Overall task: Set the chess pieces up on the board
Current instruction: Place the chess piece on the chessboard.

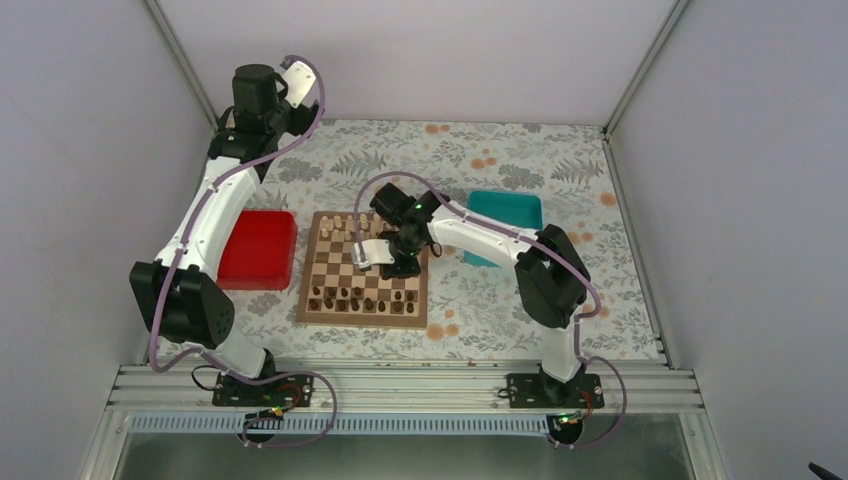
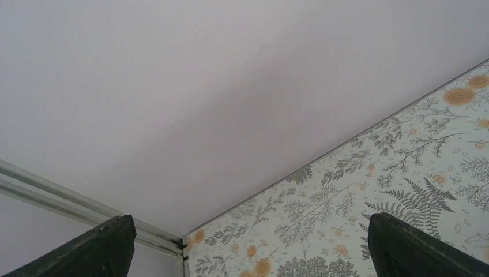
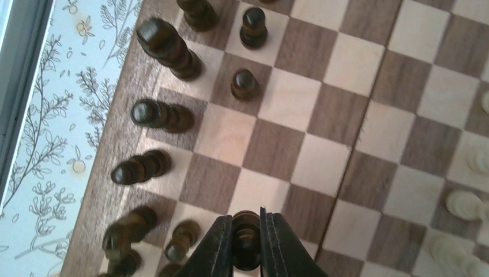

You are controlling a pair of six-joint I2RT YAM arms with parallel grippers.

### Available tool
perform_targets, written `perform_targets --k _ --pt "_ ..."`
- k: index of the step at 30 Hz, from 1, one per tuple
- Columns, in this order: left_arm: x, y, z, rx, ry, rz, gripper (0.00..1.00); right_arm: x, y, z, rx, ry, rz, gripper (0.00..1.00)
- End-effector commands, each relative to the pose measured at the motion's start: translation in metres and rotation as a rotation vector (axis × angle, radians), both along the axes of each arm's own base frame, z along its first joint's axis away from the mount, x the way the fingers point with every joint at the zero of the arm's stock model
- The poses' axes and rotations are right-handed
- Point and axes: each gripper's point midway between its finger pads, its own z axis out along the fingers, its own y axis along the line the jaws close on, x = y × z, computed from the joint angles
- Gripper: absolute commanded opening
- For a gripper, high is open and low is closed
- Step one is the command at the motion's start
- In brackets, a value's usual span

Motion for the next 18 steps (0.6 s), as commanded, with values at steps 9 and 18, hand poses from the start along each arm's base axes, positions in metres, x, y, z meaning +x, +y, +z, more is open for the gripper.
perform_targets --k 9,18 --pt "-0.007 0.004 0.017 -0.027 -0.044 0.011 1.0 -0.017 0.042 -0.005 0.056 0.019 0.061 0.04" --pt "-0.006 0.005 0.016 -0.025 -0.044 0.013 1.0 -0.025 0.049 -0.017 0.052 0.043 0.083 0.05"
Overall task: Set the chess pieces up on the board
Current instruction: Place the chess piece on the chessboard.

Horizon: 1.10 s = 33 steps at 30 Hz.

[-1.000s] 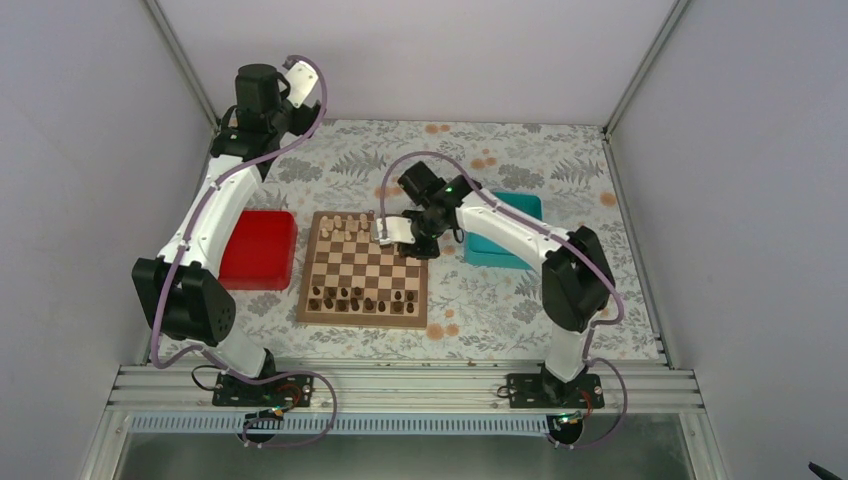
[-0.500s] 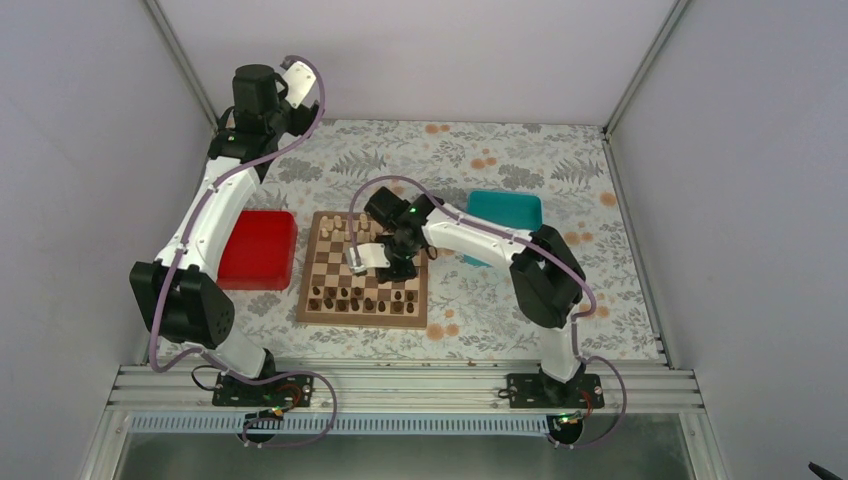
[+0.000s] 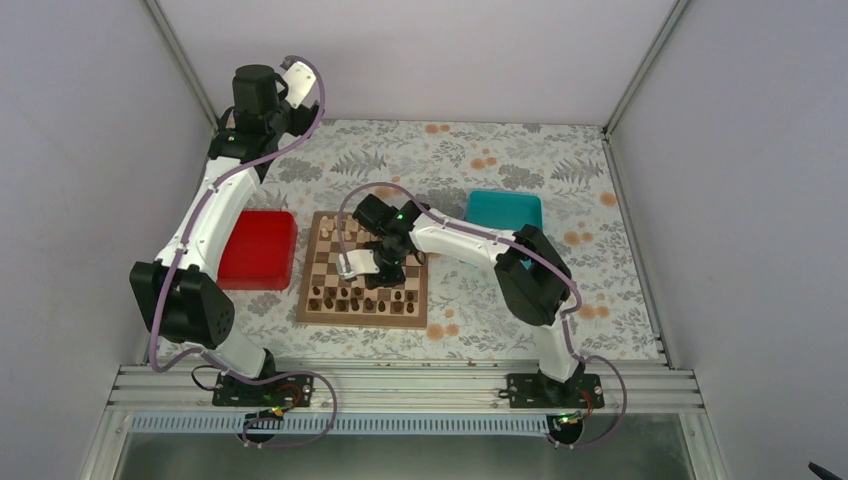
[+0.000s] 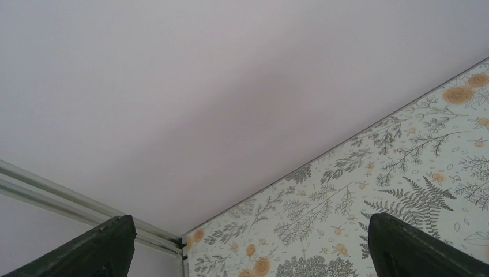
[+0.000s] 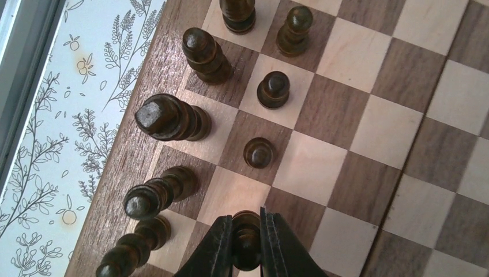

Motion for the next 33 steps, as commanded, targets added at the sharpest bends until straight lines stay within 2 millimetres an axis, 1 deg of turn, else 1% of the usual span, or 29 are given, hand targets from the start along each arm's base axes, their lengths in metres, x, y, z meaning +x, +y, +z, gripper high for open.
perform_targets --k 1,7,17,33 --pt "-0.006 0.005 0.017 -0.025 -0.047 0.013 1.0 -0.008 0.013 0.0 0.028 0.025 0.017 0.05" --pt "-0.006 0.004 0.016 -0.027 -0.044 0.01 1.0 -0.011 0.014 -0.003 0.028 0.041 0.021 0.05" --pt "-0.007 0.004 0.016 -0.029 -0.042 0.008 1.0 -0.019 0.01 -0.016 -0.008 0.074 0.028 0.06" --pt "-0.007 0.003 0.015 -0.033 -0.04 0.005 1.0 -0.02 0.006 -0.026 -0.036 0.081 0.025 0.07"
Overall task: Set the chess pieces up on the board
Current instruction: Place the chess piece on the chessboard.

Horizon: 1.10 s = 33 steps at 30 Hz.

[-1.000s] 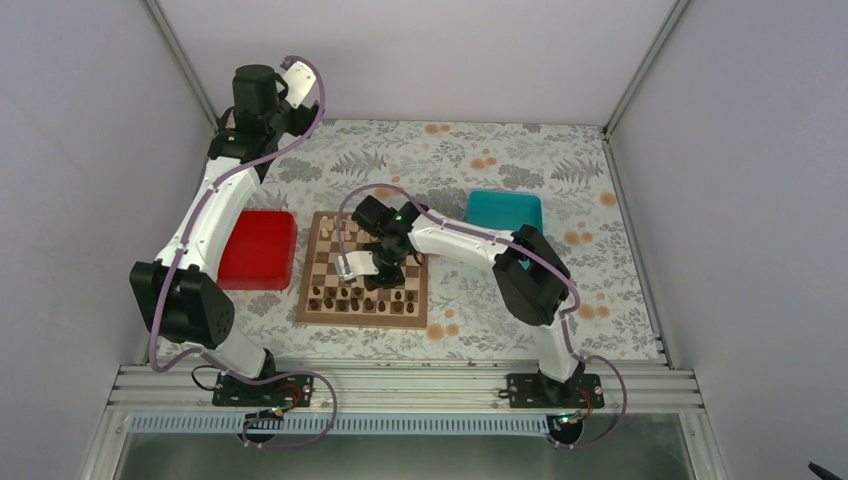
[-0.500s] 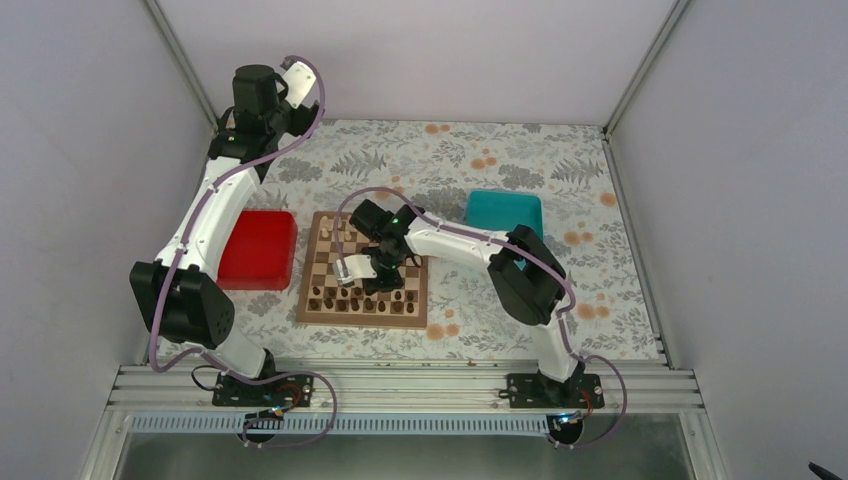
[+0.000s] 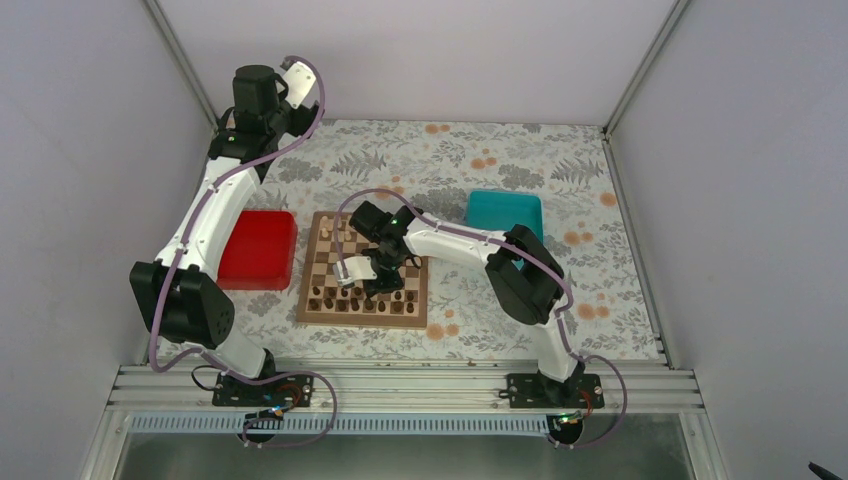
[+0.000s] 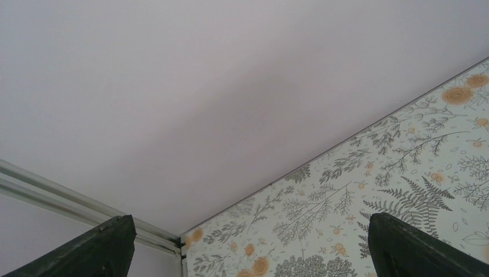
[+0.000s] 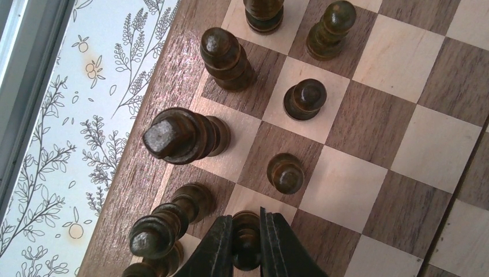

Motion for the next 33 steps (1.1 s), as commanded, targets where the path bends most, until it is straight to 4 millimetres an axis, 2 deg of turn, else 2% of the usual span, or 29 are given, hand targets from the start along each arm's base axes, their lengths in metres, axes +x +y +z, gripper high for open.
perform_targets --k 1,18,25,30,33 --pt "-0.007 0.003 0.015 -0.03 -0.04 0.004 1.0 -0.007 0.002 -0.007 -0.009 0.03 0.005 0.07" --pt "-0.008 0.002 0.014 -0.03 -0.037 -0.005 1.0 -0.004 0.0 -0.011 -0.019 0.015 -0.006 0.19" --pt "-0.008 0.001 0.014 -0.03 -0.037 -0.007 1.0 -0.003 0.0 -0.011 -0.021 0.008 -0.008 0.2" --pt "-0.009 0.002 0.017 -0.029 -0.04 -0.006 1.0 -0.001 -0.005 0.0 -0.019 -0.005 -0.017 0.2" --pt "-0.01 0.002 0.018 -0.028 -0.042 -0.007 1.0 0.0 -0.016 0.012 -0.017 -0.012 -0.035 0.23"
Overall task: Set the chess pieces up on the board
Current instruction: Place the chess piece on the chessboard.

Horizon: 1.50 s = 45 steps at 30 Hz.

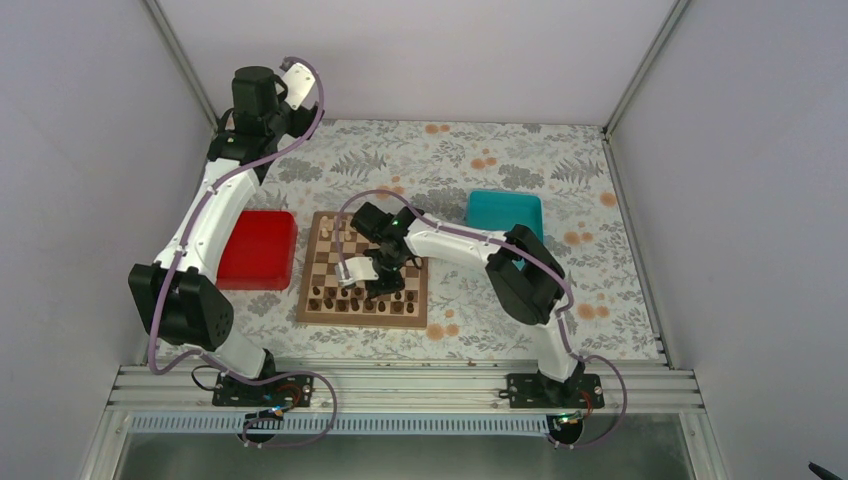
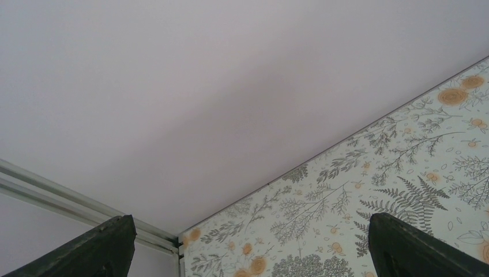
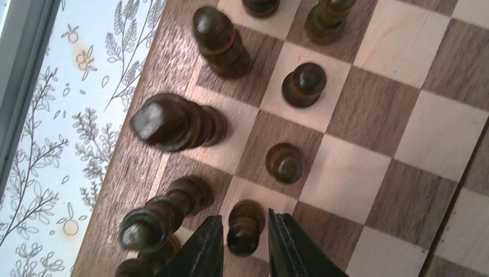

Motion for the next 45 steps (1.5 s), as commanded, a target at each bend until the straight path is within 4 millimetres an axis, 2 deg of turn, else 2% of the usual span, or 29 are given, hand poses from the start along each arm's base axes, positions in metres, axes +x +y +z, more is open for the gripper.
perform_targets --k 1,6,14,19,27,33,45 --pt "-0.007 0.002 0.02 -0.019 -0.045 -0.005 1.0 -0.003 -0.018 0.02 0.005 -0.008 -0.029 0.23" --pt "-0.006 0.0 0.018 -0.014 -0.04 -0.017 1.0 0.002 -0.029 0.056 0.065 -0.038 -0.078 0.26" --pt "-0.004 -0.003 0.02 0.007 -0.025 -0.039 1.0 0.024 -0.053 0.086 0.097 -0.081 -0.18 0.28" --pt "-0.004 -0.004 0.017 0.007 -0.022 -0.041 1.0 0.027 -0.054 0.084 0.096 -0.065 -0.185 0.27" --pt "-0.004 -0.006 0.012 -0.013 -0.014 -0.046 1.0 0.012 -0.029 0.056 0.04 -0.029 -0.103 0.26" --pt "-0.005 -0.005 0.011 -0.013 -0.016 -0.045 1.0 0.012 -0.014 0.044 0.031 -0.021 -0.078 0.25" --pt "-0.004 -0.005 0.005 -0.014 -0.013 -0.045 1.0 0.003 -0.008 0.027 -0.004 0.003 -0.046 0.24"
